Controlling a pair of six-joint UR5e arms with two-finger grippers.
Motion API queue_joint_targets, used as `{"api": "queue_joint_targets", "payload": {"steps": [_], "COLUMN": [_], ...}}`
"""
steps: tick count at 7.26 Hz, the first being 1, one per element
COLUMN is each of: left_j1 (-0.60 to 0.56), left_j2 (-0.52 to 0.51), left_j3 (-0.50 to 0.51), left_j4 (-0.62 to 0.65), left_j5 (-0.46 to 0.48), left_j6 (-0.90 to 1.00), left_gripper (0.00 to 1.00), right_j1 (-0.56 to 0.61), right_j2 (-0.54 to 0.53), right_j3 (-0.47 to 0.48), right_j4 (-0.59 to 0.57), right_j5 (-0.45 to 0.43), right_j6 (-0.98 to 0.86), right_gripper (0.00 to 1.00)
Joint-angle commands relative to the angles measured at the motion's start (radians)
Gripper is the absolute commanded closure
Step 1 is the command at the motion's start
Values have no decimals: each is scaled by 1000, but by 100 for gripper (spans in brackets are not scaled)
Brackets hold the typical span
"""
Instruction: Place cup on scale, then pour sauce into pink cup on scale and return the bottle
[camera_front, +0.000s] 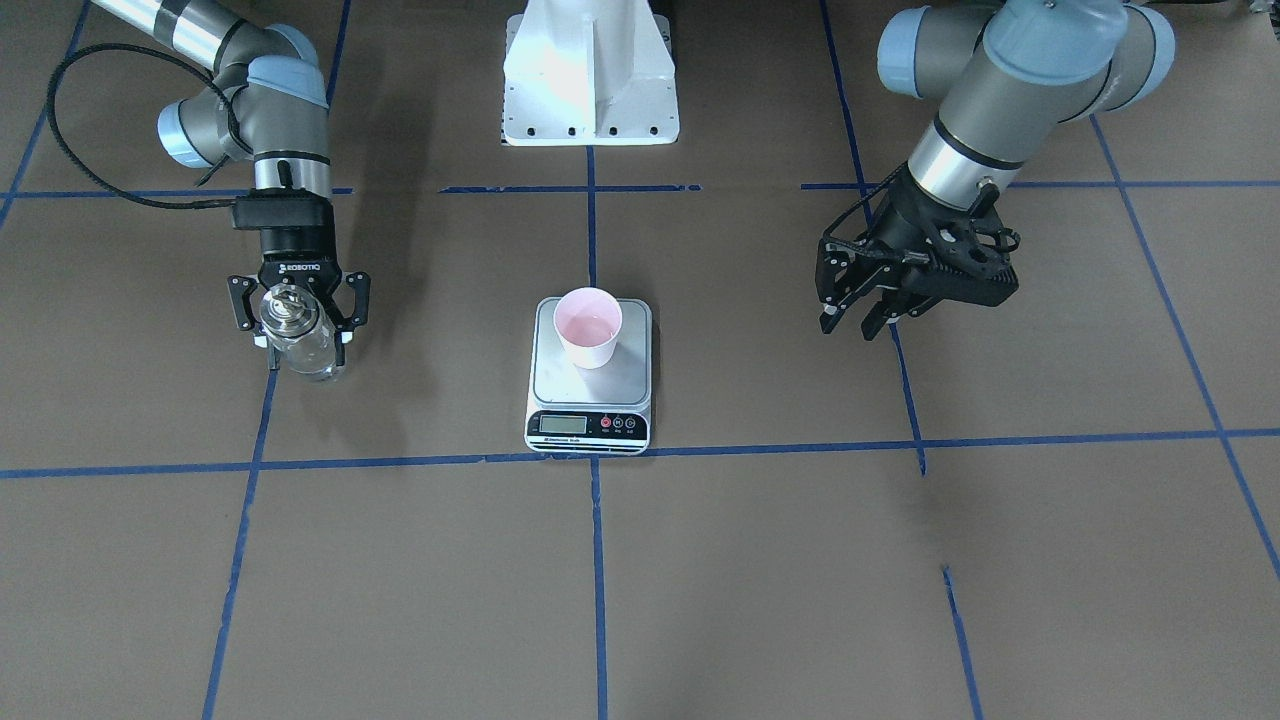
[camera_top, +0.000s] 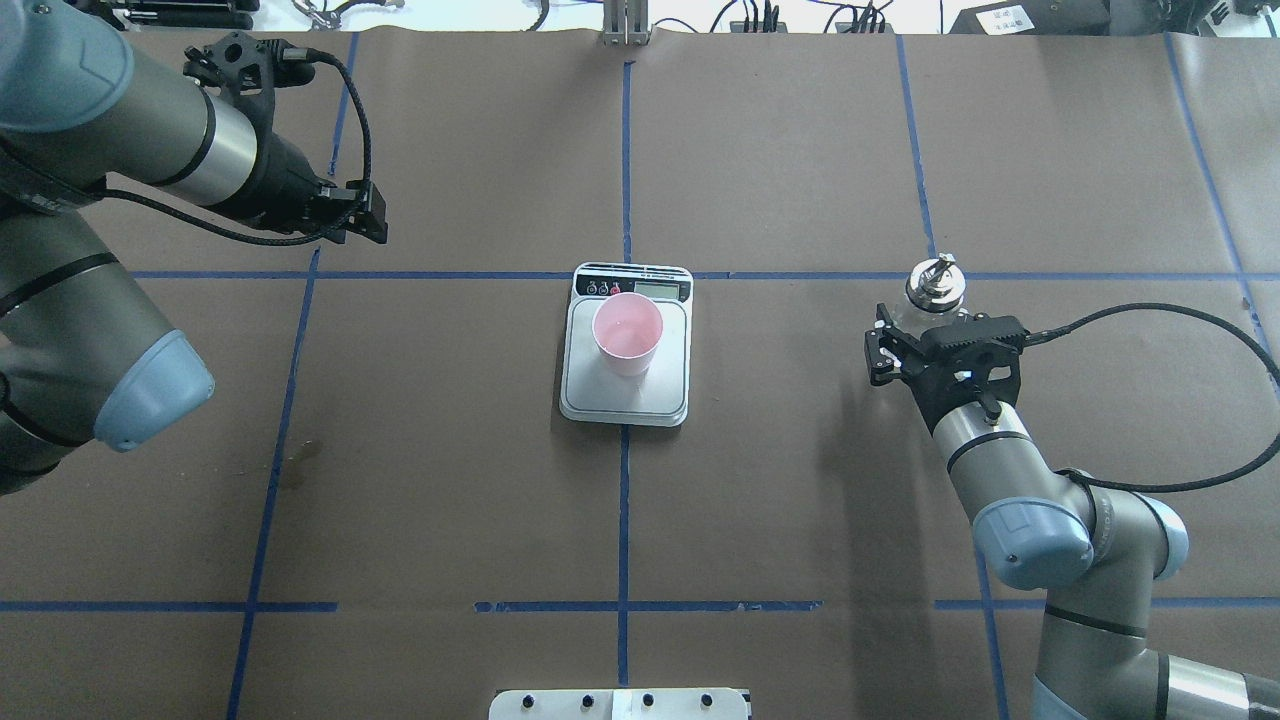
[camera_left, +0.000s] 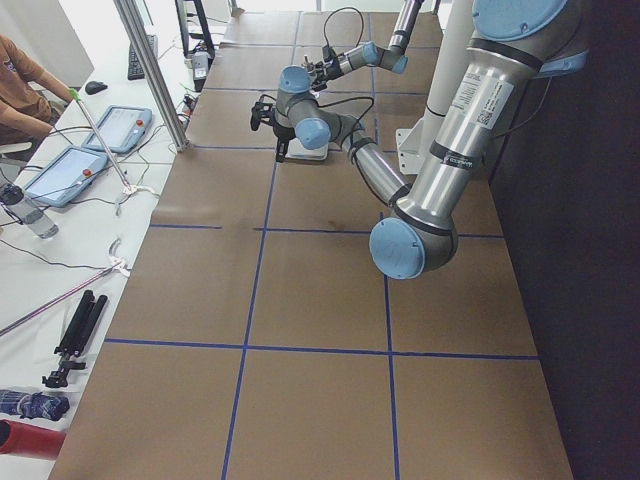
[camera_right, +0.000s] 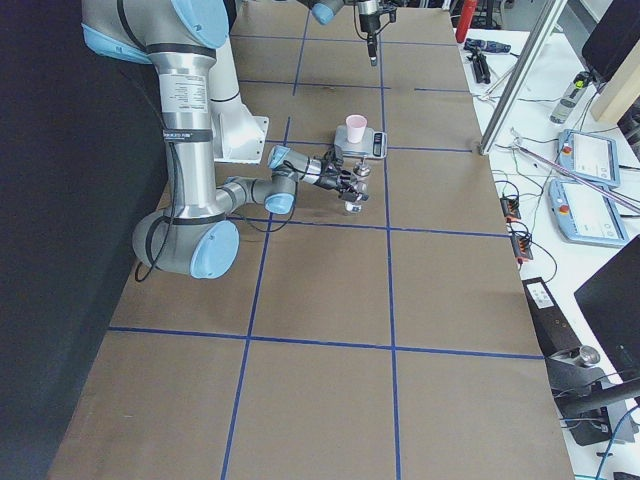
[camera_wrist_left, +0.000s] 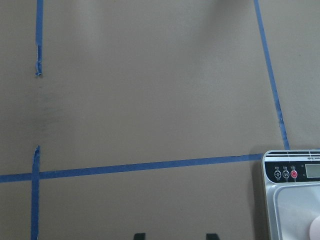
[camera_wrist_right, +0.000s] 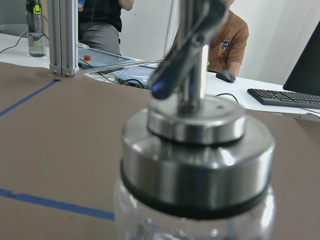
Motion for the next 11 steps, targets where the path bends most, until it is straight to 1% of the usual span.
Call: {"api": "queue_joint_targets", "payload": {"steps": [1, 2, 7, 11], "left_j1": [0, 0, 0, 2], "left_j2": [1, 2, 0, 0], "left_j3": [-1, -4, -4, -4], "left_j4": [1, 1, 1, 1], "left_j5": [0, 0, 0, 0], "left_j6": [-1, -4, -4, -5], "left_gripper": [49, 49, 49, 49], "right_j1": [2, 0, -5, -17], "right_j2": [-32, -33, -33, -33], "right_j3": [20, 22, -15, -38], "right_j4": [4, 4, 4, 4], "right_j5": [-19, -22, -95, -96], "right_j6": [91, 172, 183, 186], "right_gripper": [100, 100, 100, 100]}}
